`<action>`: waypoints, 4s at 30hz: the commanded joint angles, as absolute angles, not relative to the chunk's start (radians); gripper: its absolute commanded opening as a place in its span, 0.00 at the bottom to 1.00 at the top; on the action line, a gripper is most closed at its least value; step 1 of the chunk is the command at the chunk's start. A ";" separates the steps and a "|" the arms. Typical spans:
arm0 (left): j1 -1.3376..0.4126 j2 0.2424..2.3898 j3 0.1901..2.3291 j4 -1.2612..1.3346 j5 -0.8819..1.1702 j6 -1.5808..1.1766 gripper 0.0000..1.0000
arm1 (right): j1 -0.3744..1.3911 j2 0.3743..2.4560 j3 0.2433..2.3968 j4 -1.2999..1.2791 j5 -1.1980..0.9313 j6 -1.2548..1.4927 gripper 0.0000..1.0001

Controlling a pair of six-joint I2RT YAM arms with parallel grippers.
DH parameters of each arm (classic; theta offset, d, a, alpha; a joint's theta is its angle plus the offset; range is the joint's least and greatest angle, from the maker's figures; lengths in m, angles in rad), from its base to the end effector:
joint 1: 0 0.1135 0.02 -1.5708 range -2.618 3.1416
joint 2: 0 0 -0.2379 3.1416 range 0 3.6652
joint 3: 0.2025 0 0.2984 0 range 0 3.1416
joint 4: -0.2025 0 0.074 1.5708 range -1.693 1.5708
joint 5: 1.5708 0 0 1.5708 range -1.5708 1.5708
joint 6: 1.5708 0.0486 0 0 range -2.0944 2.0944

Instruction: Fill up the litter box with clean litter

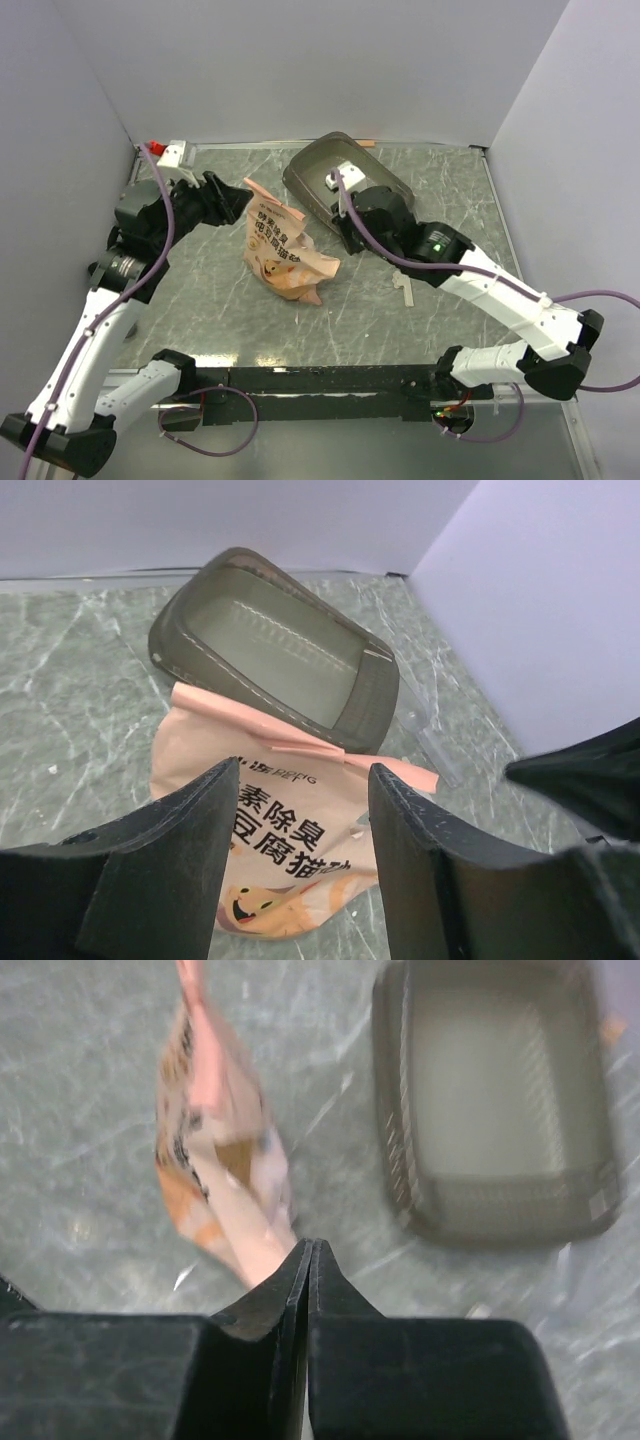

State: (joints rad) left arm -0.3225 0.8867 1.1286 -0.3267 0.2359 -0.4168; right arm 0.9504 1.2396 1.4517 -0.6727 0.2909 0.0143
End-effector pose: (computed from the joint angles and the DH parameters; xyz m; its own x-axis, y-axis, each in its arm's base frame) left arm 0.2429 -0.0931 0.4159 -0.2876 -0.3189 -0.9031 0.4512 0.7866 -0.4215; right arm 0.1996 0.2553 0.4051 -0.2674 -0.3507 -0.8975 -0.6263 0.7711 -0.1147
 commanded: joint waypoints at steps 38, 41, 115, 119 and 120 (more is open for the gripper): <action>-0.322 0.908 1.161 -0.337 0.293 -0.399 0.62 | 0.750 1.411 1.128 -0.077 -0.314 0.187 0.00; -0.322 0.907 1.160 -0.337 0.290 -0.396 0.62 | 0.747 1.416 1.106 -0.063 -0.313 0.184 0.00; -0.322 0.865 1.157 -0.374 0.311 -0.370 0.64 | 0.657 1.451 1.190 -0.276 -0.334 0.132 0.82; -0.322 0.871 1.149 -0.364 0.324 -0.374 0.64 | 0.653 1.479 1.178 -0.247 -0.379 0.150 0.83; -0.322 0.874 1.147 -0.362 0.327 -0.374 0.64 | 0.653 1.483 1.171 -0.241 -0.388 0.155 0.82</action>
State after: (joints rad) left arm -0.3222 0.8783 1.1282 -0.3862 0.3027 -0.3855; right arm 0.6582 1.4715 1.1858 -0.3267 -0.3080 0.1242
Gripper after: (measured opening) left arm 0.644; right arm 0.824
